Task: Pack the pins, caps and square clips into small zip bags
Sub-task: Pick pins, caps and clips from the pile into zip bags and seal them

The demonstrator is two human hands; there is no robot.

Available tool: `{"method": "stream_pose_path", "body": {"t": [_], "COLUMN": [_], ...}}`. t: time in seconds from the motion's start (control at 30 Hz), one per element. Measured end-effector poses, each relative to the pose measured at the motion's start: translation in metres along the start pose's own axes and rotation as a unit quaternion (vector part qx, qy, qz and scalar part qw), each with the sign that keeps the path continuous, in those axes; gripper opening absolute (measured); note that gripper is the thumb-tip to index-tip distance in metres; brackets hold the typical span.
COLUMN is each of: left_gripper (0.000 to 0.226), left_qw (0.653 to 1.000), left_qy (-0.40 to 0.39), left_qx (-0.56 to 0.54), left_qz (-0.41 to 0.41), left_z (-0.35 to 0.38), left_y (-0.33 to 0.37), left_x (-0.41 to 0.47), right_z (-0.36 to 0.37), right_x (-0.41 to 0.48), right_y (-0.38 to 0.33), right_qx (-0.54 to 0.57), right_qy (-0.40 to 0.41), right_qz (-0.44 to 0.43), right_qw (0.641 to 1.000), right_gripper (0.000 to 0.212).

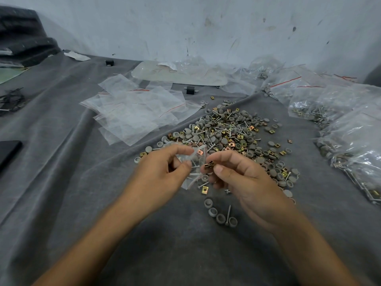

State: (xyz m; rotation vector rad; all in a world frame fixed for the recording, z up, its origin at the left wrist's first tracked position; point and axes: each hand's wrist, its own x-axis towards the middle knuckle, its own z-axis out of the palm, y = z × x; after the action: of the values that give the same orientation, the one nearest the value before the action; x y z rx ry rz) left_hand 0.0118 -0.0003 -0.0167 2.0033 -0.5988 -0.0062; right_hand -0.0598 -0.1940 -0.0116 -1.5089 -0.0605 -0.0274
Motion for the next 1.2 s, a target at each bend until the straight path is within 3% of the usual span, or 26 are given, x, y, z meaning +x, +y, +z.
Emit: {"method": "stream_pose_path", "body": {"t": [0.27, 0.63, 0.83, 0.93, 1.03, 1.2], "left_gripper": [0.019, 0.020, 0.019, 0.020, 0.020, 0.019], "left_qw": [1.000, 1.000, 1.000, 1.000, 1.000, 1.000], "left_qy": [0.000, -0.002, 0.004, 0.003, 0.005, 0.003], "left_qx": [0.000, 0.005, -0.003, -0.004, -0.005, -0.008], "left_qz": [0.004, 0.004, 0.005, 0.002, 0.002, 0.004], "left_z": [0.001, 0.000, -0.003, -0.002, -0.002, -0.002], "left_y": [0.000, 0.000, -0.002, -0.002, -0.002, -0.001], "left_x": [0.000, 0.000, 0.000, 0.000, 0.000, 0.000], "right_z": [0.010, 0.006, -0.022, -0.040, -0.047, -0.035], "right_x": [0.004, 0.003, 0.003, -0.001, -0.001, 0.005], "right_y": [0.010, 0.007, -0.005, -0.007, -0.001, 0.006], "right_qx": [-0.028, -0.016, -0.072, -0.266, -0.482, -0.621], "right_qy": [0.078, 0.067, 0.150, 0.164, 0.118, 0.059], "right_qz": [0.006, -0.015, -0.038, -0.060, -0.061, -0.011], "right_qw": [0.997, 0.998, 0.985, 0.948, 0.866, 0.782], "right_gripper": [0.020, 0.021, 0.025, 0.017, 0.007, 0.016]}}
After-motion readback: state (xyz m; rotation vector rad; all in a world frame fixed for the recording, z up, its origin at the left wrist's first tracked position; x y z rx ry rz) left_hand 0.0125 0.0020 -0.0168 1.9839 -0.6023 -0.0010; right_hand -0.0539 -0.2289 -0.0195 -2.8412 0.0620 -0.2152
